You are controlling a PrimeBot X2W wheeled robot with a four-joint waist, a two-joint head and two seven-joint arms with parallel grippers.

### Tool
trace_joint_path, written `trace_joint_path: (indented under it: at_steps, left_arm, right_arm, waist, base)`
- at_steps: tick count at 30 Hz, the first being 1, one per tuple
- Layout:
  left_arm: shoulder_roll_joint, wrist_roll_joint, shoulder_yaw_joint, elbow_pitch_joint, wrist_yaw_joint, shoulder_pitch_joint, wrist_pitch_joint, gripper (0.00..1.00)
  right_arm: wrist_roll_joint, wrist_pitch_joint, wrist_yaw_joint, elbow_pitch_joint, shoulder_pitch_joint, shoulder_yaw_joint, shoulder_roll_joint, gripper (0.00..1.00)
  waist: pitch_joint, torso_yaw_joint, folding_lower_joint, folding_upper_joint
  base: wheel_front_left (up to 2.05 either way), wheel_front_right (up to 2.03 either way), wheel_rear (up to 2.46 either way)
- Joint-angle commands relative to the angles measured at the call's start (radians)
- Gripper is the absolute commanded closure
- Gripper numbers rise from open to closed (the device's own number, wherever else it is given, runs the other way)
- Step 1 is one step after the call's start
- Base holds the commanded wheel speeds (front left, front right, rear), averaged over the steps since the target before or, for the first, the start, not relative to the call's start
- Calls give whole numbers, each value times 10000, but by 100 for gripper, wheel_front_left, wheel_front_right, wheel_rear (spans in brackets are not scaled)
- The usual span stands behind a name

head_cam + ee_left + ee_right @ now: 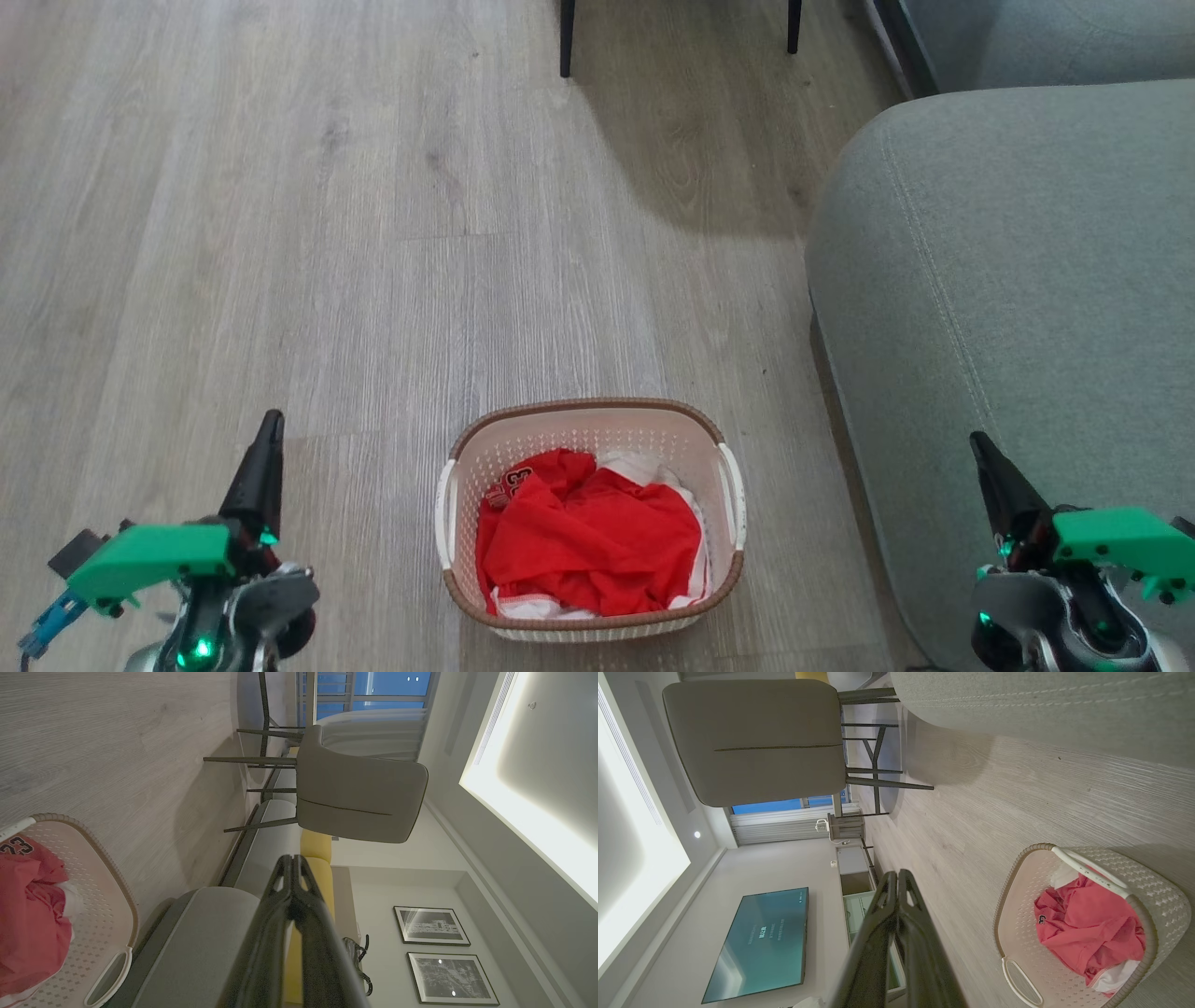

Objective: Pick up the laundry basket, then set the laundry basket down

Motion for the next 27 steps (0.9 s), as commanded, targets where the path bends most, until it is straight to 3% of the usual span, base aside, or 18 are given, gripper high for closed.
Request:
trace_joint_path:
  at_steps: [1,27]
  left_arm:
    - [89,99,361,-313,-67,-478,73,100]
    - [89,98,360,-313,-67,-478,73,100]
  right_arm:
    - [-99,75,25,-349,-494,174,-72,100]
    - [-98,75,25,-349,-494,175,-72,100]
  waist:
    - [0,0,0,0]
    - [0,0,0,0]
  base:
    - [0,0,0]
    - [0,0,0]
